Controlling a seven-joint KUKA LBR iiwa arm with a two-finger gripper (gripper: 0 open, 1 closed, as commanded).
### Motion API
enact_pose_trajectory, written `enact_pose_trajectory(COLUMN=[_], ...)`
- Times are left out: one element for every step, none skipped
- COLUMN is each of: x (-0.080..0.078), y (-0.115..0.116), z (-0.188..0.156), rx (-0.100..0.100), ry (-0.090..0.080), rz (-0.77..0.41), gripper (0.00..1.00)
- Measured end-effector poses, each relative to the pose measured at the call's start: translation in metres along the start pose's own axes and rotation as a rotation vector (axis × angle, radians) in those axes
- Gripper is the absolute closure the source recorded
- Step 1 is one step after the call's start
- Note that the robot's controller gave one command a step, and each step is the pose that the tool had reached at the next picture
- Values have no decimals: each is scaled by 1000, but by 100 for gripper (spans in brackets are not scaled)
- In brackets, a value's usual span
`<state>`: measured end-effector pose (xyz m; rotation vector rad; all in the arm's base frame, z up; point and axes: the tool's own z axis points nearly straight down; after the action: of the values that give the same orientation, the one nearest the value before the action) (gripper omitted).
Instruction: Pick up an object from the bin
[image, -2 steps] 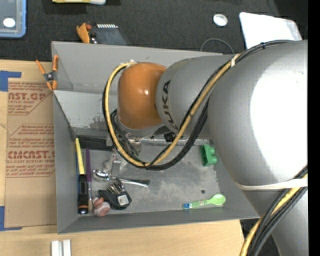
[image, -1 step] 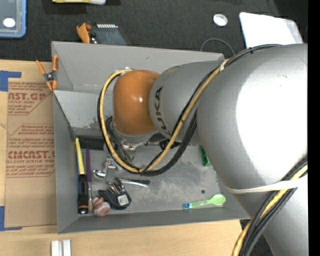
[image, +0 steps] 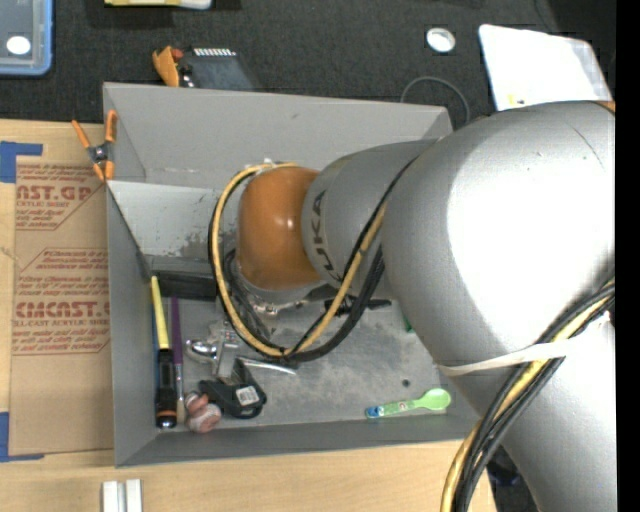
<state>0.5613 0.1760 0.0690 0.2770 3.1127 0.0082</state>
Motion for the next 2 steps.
enact_pose_trajectory(x=[0, 0], y=[1, 1], z=[-1, -1], rx=[1, 1], ry=[4, 4], rz=[141, 141], gripper=[100, 100])
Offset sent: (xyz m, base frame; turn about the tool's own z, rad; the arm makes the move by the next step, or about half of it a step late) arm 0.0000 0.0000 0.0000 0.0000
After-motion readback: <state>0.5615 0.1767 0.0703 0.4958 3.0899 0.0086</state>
